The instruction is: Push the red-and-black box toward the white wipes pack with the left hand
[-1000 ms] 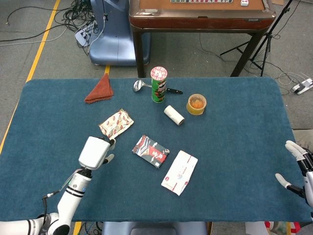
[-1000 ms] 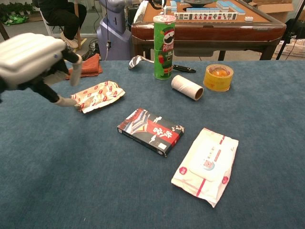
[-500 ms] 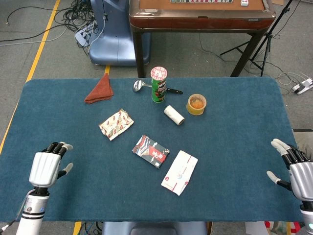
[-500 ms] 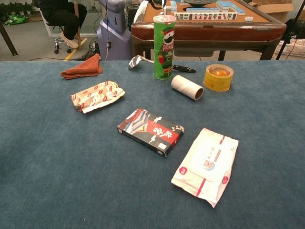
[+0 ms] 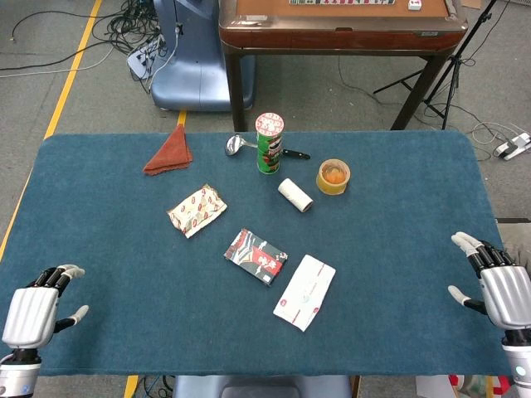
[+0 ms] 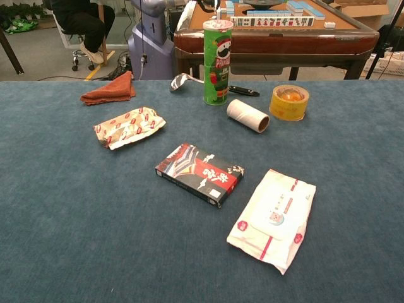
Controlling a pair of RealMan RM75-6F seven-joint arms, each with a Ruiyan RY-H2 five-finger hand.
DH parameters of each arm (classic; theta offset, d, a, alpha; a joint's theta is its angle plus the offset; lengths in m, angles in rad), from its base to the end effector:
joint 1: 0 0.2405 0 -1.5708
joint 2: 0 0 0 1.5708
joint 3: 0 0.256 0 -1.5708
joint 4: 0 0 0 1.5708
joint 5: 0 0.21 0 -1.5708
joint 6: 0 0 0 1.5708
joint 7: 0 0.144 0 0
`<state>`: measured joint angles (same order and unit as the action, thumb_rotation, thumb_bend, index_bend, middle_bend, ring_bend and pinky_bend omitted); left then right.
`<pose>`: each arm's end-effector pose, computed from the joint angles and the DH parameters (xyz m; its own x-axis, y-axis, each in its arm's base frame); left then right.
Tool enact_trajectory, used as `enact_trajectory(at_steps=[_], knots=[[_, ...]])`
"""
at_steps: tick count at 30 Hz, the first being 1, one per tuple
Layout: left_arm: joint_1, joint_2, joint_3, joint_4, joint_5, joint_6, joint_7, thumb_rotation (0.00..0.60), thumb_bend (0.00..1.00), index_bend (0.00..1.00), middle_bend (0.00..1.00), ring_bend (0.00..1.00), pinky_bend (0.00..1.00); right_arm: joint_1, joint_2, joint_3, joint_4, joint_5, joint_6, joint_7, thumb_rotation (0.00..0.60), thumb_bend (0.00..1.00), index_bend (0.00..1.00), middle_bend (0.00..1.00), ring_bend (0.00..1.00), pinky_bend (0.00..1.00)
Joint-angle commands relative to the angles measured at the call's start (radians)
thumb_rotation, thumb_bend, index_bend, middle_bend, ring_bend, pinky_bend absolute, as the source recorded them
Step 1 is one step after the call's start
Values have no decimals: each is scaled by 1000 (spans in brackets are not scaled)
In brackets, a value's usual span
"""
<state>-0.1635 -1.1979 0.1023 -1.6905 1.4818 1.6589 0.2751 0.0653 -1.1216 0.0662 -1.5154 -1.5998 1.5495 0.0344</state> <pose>-0.2812 0.1700 0.1333 0.5096 -0.0428 0.8594 0.8582 -0.0473 -0.5112 -0.3146 -0.1786 0.1721 0.4494 0.0734 0.8903 -0.8867 -0.0848 0.4545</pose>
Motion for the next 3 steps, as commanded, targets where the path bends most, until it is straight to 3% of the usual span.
enact_trajectory(at_steps=[1,3], knots=[[11,7,-12,14,-13,-16,-10,600,0,398,320,315,545,3,-4,0,-2,3,-4,-9,600,10,176,210,199,353],[15,10,-21,12,-15,-23,-15,600,0,397,320,315,545,6,-7,0,-2,4,-8,-14,600,10,176,210,199,353]])
